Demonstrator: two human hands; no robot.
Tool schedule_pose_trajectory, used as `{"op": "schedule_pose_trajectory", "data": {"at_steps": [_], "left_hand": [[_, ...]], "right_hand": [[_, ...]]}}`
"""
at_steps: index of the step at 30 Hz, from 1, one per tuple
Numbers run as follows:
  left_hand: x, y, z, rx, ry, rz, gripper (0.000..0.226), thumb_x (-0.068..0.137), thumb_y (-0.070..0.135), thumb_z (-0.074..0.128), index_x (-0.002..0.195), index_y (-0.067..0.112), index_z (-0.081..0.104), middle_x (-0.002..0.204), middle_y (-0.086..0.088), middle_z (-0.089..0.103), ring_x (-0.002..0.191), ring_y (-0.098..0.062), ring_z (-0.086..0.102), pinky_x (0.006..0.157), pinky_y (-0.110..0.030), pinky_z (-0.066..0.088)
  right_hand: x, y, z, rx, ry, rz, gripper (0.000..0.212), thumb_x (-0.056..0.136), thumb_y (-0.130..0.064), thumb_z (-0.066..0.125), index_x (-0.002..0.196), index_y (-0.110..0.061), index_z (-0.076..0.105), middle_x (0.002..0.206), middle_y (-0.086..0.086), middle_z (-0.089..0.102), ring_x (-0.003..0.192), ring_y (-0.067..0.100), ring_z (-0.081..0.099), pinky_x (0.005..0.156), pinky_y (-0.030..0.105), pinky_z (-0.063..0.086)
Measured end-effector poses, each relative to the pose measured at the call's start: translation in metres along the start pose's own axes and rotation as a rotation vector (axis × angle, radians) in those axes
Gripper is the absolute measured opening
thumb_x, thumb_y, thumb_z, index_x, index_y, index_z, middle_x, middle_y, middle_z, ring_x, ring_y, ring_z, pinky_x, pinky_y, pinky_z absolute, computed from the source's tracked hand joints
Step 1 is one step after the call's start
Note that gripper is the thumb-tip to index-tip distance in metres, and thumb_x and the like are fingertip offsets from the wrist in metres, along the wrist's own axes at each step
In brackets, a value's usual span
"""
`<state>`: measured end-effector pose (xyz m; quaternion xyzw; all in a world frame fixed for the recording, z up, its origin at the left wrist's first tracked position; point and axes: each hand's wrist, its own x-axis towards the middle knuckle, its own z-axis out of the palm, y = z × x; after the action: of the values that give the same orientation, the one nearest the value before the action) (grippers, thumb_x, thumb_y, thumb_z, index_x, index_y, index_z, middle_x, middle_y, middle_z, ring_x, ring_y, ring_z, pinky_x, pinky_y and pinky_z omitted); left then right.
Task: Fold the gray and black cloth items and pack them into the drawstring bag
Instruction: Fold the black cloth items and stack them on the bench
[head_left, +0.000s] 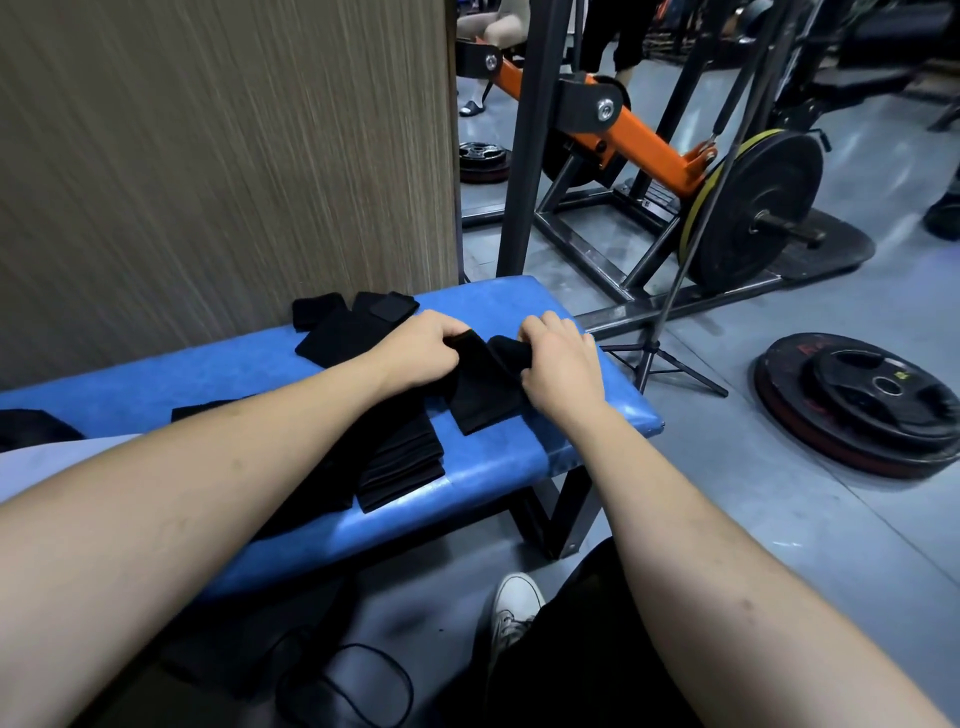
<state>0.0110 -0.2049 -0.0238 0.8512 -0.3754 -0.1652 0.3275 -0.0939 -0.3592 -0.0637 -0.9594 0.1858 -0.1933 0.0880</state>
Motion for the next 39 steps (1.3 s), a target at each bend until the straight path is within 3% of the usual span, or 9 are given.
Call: {"op": "schedule_pose_trajectory", "data": {"at_steps": [7, 11, 14, 18, 24, 28, 31, 34, 39], "left_hand": [[0.009, 0.002, 0.021, 0.308, -0.062, -0.1, 0.042, 0.084, 0.006, 0.048, 0.122, 0.022, 0.054, 0.112, 0.004, 0.06, 0.112, -0.022, 0.054, 0.097, -0.032, 0.037], [0.008, 0.001, 0.031, 0.661, 0.028, 0.254, 0.068, 0.077, 0.003, 0.054, 0.136, 0.034, 0.043, 0.127, 0.003, 0.041, 0.111, -0.022, 0.042, 0.091, -0.031, 0.031], [0.009, 0.006, 0.029, 0.756, -0.104, 0.552, 0.064, 0.077, 0.001, 0.056, 0.129, 0.039, 0.053, 0.132, 0.009, 0.041, 0.104, -0.018, 0.042, 0.088, -0.032, 0.04], [0.008, 0.008, 0.025, 0.78, -0.243, 0.562, 0.05, 0.083, 0.003, 0.062, 0.122, 0.034, 0.059, 0.134, 0.012, 0.042, 0.103, -0.017, 0.048, 0.081, -0.034, 0.044], [0.007, 0.007, 0.038, 0.452, -0.161, 0.4, 0.018, 0.095, 0.009, 0.05, 0.103, 0.018, 0.064, 0.083, 0.026, 0.041, 0.085, -0.016, 0.046, 0.072, -0.037, 0.043], [0.0, 0.015, 0.031, 0.614, 0.063, 0.505, 0.018, 0.083, 0.004, 0.054, 0.089, 0.021, 0.054, 0.093, 0.001, 0.043, 0.065, -0.021, 0.039, 0.051, -0.032, 0.028], [-0.004, 0.017, 0.027, 0.669, 0.161, 0.582, 0.019, 0.078, 0.006, 0.054, 0.094, 0.017, 0.054, 0.096, -0.004, 0.04, 0.058, -0.023, 0.037, 0.043, -0.029, 0.027], [-0.008, 0.019, 0.023, 0.631, 0.198, 0.637, 0.018, 0.077, 0.004, 0.055, 0.092, 0.013, 0.053, 0.099, -0.007, 0.04, 0.055, -0.02, 0.032, 0.043, -0.029, 0.03], [-0.01, -0.003, 0.021, 0.848, -0.086, 0.474, 0.019, 0.078, 0.008, 0.054, 0.089, 0.023, 0.054, 0.099, 0.004, 0.045, 0.062, -0.018, 0.044, 0.049, -0.032, 0.032]], "right_hand": [[-0.012, 0.025, -0.01, -0.063, -0.05, 0.117, 0.028, 0.079, 0.005, 0.052, 0.101, -0.012, 0.05, 0.104, 0.009, 0.045, 0.094, 0.032, 0.046, 0.074, 0.037, 0.038], [-0.021, 0.035, -0.014, -0.031, -0.206, 0.164, 0.034, 0.079, -0.004, 0.053, 0.111, -0.015, 0.048, 0.113, 0.009, 0.042, 0.106, 0.032, 0.043, 0.085, 0.038, 0.037], [-0.025, 0.034, -0.022, 0.014, -0.286, 0.138, 0.041, 0.077, -0.013, 0.058, 0.115, -0.021, 0.047, 0.115, 0.004, 0.039, 0.112, 0.028, 0.039, 0.088, 0.037, 0.03], [-0.027, 0.026, -0.022, 0.09, -0.372, 0.047, 0.043, 0.082, -0.019, 0.059, 0.124, -0.025, 0.051, 0.114, 0.001, 0.042, 0.116, 0.027, 0.042, 0.092, 0.035, 0.03], [-0.026, 0.02, -0.015, 0.089, -0.43, 0.047, 0.053, 0.084, -0.017, 0.055, 0.135, -0.027, 0.048, 0.122, 0.006, 0.045, 0.119, 0.03, 0.043, 0.091, 0.036, 0.033], [-0.026, 0.018, -0.016, 0.104, -0.43, 0.059, 0.06, 0.083, -0.02, 0.056, 0.141, -0.028, 0.044, 0.116, 0.006, 0.045, 0.118, 0.031, 0.045, 0.097, 0.039, 0.039], [-0.024, 0.021, -0.016, 0.179, -0.331, 0.107, 0.044, 0.083, -0.025, 0.062, 0.127, -0.025, 0.054, 0.11, 0.004, 0.047, 0.114, 0.031, 0.049, 0.095, 0.04, 0.041], [-0.021, 0.028, -0.02, 0.23, -0.16, 0.167, 0.024, 0.082, -0.02, 0.064, 0.104, -0.021, 0.057, 0.1, -0.001, 0.043, 0.102, 0.027, 0.052, 0.077, 0.035, 0.038], [-0.024, 0.034, -0.021, 0.158, -0.237, 0.192, 0.022, 0.082, -0.013, 0.061, 0.101, -0.023, 0.055, 0.102, -0.002, 0.042, 0.103, 0.027, 0.051, 0.079, 0.035, 0.038]]}}
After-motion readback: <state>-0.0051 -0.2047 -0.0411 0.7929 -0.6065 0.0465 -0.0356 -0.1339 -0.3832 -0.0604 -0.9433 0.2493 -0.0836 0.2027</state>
